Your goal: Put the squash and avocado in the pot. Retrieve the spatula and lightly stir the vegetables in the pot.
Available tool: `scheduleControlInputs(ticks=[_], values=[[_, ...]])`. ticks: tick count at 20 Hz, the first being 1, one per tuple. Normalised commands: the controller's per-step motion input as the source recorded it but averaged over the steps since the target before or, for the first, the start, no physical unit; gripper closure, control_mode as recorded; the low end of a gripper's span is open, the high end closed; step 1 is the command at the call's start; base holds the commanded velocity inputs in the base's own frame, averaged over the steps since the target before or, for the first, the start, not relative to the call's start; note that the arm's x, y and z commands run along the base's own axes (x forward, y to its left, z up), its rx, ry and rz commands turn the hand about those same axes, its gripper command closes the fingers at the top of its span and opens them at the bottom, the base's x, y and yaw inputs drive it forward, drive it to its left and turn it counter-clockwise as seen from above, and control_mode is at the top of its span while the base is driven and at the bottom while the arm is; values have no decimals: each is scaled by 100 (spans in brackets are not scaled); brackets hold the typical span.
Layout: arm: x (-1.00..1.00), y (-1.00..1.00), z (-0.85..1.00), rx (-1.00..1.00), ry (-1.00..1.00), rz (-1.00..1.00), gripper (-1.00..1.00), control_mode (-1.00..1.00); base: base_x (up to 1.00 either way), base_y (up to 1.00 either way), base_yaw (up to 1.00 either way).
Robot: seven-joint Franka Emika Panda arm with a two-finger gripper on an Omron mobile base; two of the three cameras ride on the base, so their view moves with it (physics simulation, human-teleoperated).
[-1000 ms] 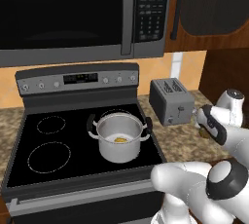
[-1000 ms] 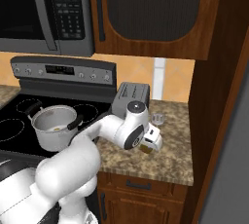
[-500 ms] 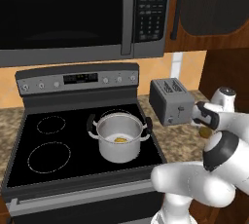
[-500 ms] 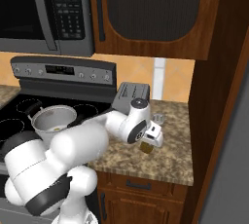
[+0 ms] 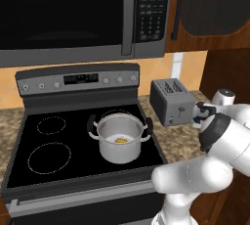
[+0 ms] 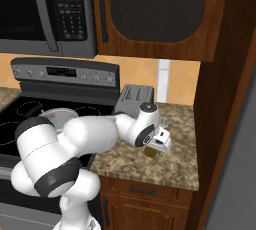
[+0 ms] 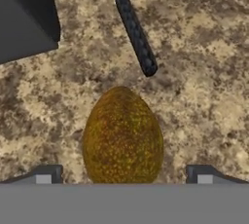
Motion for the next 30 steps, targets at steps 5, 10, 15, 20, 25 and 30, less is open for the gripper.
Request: scheduleControlInputs(ticks=[5, 10, 15, 20, 25, 30], values=[[2, -7, -23, 0, 3, 0, -100, -100, 0, 0, 0], [0, 0, -30, 0, 1, 0, 100, -100, 0, 0, 0], [12, 9, -17, 0, 0, 0, 100, -100, 0, 0, 0], [-28, 38, 52, 0, -11, 4, 100, -100, 0, 0, 0], [-76, 66, 100, -4, -11, 10, 100, -100, 0, 0, 0], [-58, 94, 100, -7, -2, 16, 100, -100, 0, 0, 0]])
